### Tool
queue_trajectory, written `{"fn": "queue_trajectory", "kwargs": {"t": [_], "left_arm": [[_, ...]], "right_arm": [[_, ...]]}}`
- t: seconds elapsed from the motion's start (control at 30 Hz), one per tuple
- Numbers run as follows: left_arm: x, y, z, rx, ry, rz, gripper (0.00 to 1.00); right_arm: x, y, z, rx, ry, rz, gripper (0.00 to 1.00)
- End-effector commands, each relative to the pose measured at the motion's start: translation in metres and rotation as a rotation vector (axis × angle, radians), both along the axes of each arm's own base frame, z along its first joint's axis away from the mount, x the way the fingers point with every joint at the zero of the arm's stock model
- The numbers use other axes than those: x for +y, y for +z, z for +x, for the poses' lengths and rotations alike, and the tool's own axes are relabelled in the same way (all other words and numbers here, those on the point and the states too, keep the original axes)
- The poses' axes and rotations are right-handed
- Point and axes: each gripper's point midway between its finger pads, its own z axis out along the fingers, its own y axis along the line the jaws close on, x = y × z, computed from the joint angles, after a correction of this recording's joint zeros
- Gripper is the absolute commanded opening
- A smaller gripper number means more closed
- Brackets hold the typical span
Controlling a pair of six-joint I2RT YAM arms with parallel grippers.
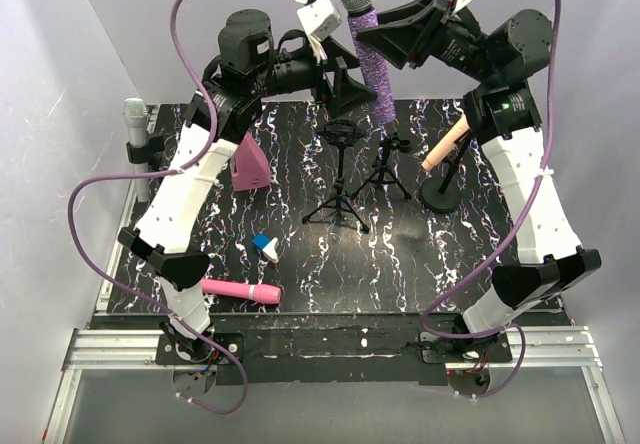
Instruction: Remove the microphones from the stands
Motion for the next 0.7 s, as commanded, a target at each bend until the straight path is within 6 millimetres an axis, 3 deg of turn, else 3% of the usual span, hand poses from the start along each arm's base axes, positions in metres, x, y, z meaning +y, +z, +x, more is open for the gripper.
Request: {"fn": "queue_trajectory", "kwargs": {"t": [0.0, 0.2, 0.3, 0.37, 0.47, 0.67], "left_arm": [[-0.005, 0.026, -0.03, -0.044, -0.077, -0.055, 0.76], [-0.002, 0.027, -0.042, 0.004, -0.122, -0.058, 0.82], [0.001, 0.029, -0.03, 0.018, -0.046, -0.08, 0.77], [0.003, 0.033, -0.021, 0.013, 0.0, -0.099, 0.72], [0.006, 0.04, -0.011, -0.028, 0.037, -0.109, 0.54], [0.009, 0.043, -0.006, -0.076, 0.048, -0.111, 0.29]], "right_arm": [[0.01, 0.017, -0.018, -0.119, 0.029, 0.016, 0.01], [0.005, 0.022, -0.001, -0.16, -0.063, 0.044, 0.01], [0.008, 0.019, 0.002, -0.152, -0.041, 0.035, 0.01], [0.011, 0.017, 0.0, -0.138, -0.02, 0.032, 0.01], [0.015, 0.012, -0.002, -0.126, -0.005, 0.024, 0.01], [0.017, 0.005, 0.0, -0.1, -0.002, 0.013, 0.01]]}}
